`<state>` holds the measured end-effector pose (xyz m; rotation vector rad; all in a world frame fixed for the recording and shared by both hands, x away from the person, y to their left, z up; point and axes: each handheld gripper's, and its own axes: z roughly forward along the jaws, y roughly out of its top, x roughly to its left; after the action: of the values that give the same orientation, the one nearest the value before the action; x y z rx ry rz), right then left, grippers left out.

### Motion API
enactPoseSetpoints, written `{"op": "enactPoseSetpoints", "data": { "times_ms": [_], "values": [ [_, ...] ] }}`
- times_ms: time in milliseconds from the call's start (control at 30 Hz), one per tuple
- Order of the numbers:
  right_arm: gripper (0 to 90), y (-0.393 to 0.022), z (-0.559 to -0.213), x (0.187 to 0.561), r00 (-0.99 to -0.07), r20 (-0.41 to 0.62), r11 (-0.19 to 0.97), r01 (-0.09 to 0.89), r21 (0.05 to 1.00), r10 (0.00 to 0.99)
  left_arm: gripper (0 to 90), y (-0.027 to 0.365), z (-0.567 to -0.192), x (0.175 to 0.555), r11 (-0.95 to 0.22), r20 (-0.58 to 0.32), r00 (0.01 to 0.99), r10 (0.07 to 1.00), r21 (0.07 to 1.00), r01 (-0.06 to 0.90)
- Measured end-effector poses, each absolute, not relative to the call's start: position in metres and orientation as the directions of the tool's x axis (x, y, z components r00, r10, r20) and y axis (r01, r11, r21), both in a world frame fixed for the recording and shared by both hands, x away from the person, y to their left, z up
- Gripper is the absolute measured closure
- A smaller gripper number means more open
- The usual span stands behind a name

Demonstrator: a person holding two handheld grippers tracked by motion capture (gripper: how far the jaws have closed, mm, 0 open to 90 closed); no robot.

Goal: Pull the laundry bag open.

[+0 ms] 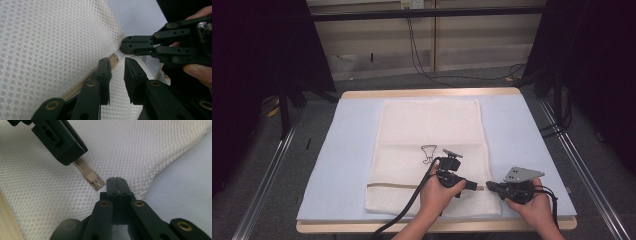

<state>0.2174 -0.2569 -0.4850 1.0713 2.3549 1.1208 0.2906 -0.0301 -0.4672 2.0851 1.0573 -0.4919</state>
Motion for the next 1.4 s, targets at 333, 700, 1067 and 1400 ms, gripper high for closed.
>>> {"op": "enactPoseSetpoints", "data": {
  "times_ms": [333,700,1067,1400],
  "values": [
    [90.0,-0.257,-0.485,0.217,-0.662,0.033,0.407,0.498,0.766,0.748,74.3,-0.039,-0.474,0.290,-0.338,-0.637,0.524,0.565,0.400,0.852],
    [90.0,-0.257,-0.485,0.218,-0.663,0.037,0.403,0.498,0.768,0.748,74.0,-0.046,-0.481,0.290,-0.296,-0.678,0.465,0.570,0.359,0.885],
    [90.0,-0.256,-0.485,0.218,-0.660,0.038,0.401,0.500,0.768,0.750,79.5,-0.052,-0.487,0.288,-0.248,-0.718,0.421,0.554,0.340,0.907],
    [90.0,-0.256,-0.486,0.217,-0.659,0.038,0.400,0.501,0.767,0.751,85.7,-0.051,-0.489,0.288,-0.231,-0.720,0.403,0.565,0.331,0.915]
  ]
}}
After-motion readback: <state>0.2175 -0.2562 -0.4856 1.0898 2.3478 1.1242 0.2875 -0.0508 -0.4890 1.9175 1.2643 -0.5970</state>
